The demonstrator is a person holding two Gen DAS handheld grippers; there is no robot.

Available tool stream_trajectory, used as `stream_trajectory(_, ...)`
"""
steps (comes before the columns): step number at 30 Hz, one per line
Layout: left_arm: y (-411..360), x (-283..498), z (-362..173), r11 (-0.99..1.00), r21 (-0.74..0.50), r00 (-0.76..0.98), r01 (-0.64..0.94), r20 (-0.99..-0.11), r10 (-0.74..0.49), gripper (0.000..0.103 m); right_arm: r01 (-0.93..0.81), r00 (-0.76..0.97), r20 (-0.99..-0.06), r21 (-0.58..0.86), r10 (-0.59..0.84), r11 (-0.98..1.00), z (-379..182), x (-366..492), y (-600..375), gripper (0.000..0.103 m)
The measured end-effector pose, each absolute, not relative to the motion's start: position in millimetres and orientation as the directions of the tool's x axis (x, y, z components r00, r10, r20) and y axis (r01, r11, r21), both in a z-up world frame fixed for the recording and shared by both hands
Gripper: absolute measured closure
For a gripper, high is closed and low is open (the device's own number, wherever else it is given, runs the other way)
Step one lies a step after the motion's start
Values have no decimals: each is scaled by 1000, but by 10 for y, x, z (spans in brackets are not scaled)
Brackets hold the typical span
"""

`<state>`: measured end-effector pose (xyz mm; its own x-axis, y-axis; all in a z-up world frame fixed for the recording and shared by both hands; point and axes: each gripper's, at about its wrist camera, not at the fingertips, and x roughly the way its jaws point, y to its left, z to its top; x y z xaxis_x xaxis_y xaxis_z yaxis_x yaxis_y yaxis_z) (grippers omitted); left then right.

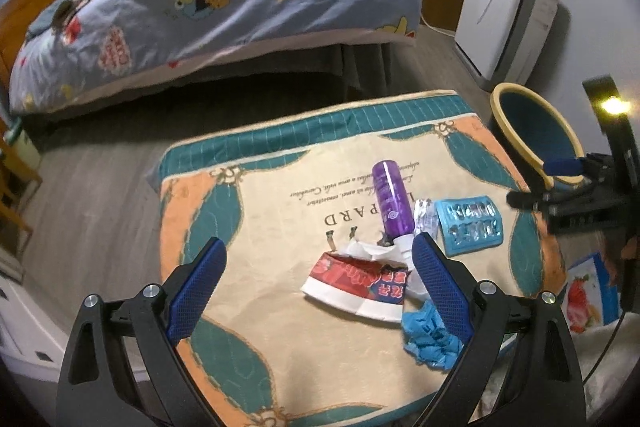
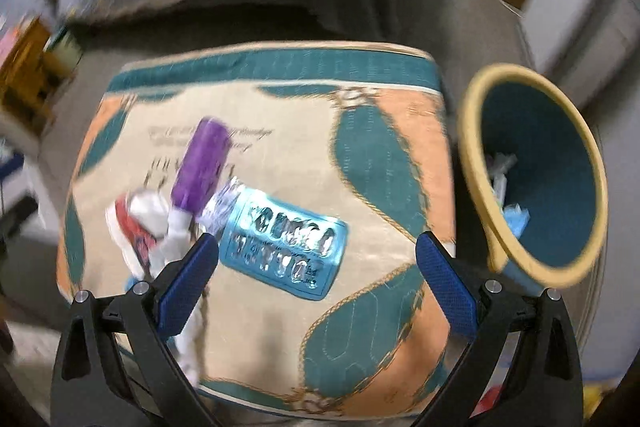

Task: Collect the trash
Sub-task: 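Move both tools back over the cushion toward the blue pill blister, then grasp the blue pill blister with the right tool while the left grasps the red-white wrapper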

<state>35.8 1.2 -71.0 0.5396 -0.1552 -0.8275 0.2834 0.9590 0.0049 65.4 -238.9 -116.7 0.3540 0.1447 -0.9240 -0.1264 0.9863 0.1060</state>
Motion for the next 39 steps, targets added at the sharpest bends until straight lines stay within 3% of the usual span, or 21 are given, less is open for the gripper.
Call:
stream_trajectory(6, 66, 527, -803, 972, 3, 511, 236, -851, -122, 10, -351, 267, -946, 84, 185, 933, -1419, 654, -2175, 6)
stream_trajectory(18, 11, 755, -909, 976, -18, 474, 215, -872, -120, 10, -561, 221, -967, -21, 125, 827, -1895, 739, -1839, 6)
stream_trajectory(20, 3, 786, -947, 976, -14, 465, 218, -878, -116, 10, -574, 223, -968, -38, 112, 818, -1960, 766, -1820, 6)
stream_trajectory(26, -24, 858, -1076, 973, 6, 428, 232, -898, -97, 10, -495, 190, -959, 93, 212, 864, -1992, 913, -1980, 6)
stream_trajectory(28, -58, 874, -1116, 970, 11, 416, 241, -905, -93, 10, -466, 191, -957, 109, 220, 878, -1979, 967, -2019, 10)
stream_trajectory(30, -94, 879, -1152, 967, 14, 401, 255, -912, -92, 10, -435, 202, -956, 107, 213, 894, -1942, 1030, -2077, 27)
stream_trajectory(36, -229, 846, -1278, 946, 46, 358, 320, -931, -76, 10, -332, 211, -946, 169, 247, 928, -1839, 1175, -2329, 59)
stream_trajectory(39, -277, 821, -1312, 938, 52, 342, 344, -937, -73, 10, -319, 199, -943, 193, 265, 928, -1819, 1197, -2419, 61)
